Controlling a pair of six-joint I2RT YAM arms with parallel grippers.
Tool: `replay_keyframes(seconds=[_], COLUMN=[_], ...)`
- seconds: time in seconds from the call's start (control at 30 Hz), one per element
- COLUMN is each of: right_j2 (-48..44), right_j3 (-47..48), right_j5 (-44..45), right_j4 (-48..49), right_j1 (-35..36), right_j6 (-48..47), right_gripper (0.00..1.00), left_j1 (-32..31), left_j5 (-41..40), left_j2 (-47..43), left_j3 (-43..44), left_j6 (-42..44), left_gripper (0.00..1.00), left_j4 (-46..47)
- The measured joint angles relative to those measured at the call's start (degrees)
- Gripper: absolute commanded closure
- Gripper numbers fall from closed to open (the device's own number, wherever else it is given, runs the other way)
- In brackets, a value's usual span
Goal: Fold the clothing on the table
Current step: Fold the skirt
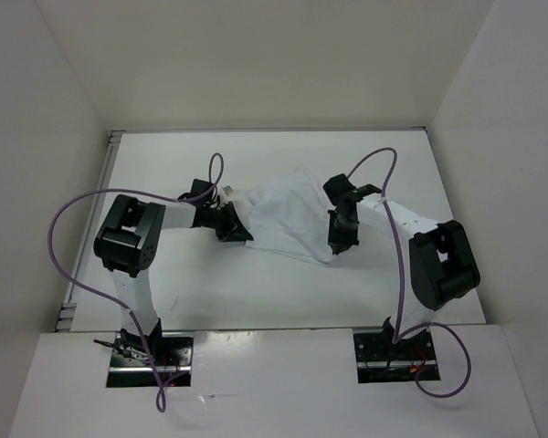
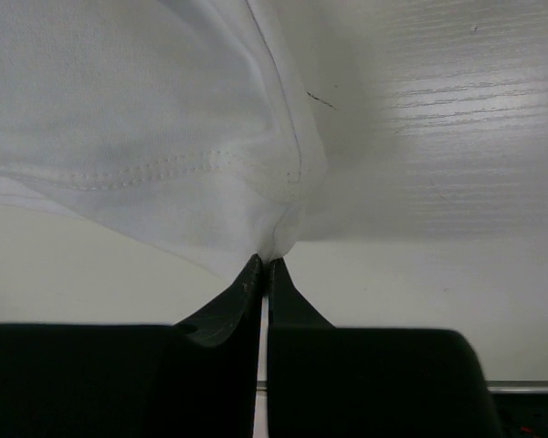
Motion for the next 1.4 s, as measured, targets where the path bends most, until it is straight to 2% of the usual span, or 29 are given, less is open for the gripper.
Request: replay_keyframes(seconds=[0.17,0.33,0.43,0.53,0.67,0.77,0.97,1.07,1.1,1.2,1.4], right_j2=[-0.26,-4.09,-6.16,-6.29,-3.61,-3.17,-3.89,-5.84,-5.97,-7.26,-13.62], right_j3=[0.00,1.84,9.57,20.90,37.31,42.32,40.06,35.30,34.93,33.70,32.52], right_j5=[0.66,0.52,-0.87,-1.99,-2.71,-2.97,-4.92,-3.19,-3.43,-5.79,-9.88], right_j4=[0.04,-0.57,-0.76,0.48,1.84,4.31,5.81,5.20,4.81,5.22,5.07], right_j1=[-1.68,-6.51,-9.25,-11.41,-12.50,-12.52,-12.70,-12.70,-12.70,-12.72,-12.74], right_j6=[0.00,-0.17,-1.16,-2.60,-4.57,-5.95,-8.02,-7.69,-7.89,-8.59,-8.81], right_gripper=[1.00,1.00,1.00,1.00,1.00,1.00,1.00,1.00,1.00,1.00,1.00], left_j1=[-0.42,1.44,2.58,4.74,7.50,8.22,8.66,8.61,8.70,9.68,10.34], left_j5=[-1.16,-2.67,-1.92,1.16,6.23,7.82,14.34,10.75,11.74,19.21,21.53], left_j2=[0.35,-8.68,-14.97,-17.57,-14.95,-12.81,-12.26,-11.54,-11.13,-12.13,-14.51], left_j3=[2.60,6.27,14.25,24.46,38.03,43.12,40.59,42.14,43.17,40.52,41.35], left_j6=[0.68,2.80,4.13,4.31,4.55,5.49,7.48,11.45,11.78,8.63,12.81], left_gripper=[1.00,1.00,1.00,1.00,1.00,1.00,1.00,1.00,1.00,1.00,1.00], left_j4=[-1.99,-11.47,-13.94,-11.98,-11.39,-11.37,-13.90,-22.34,-23.71,-18.58,-23.21])
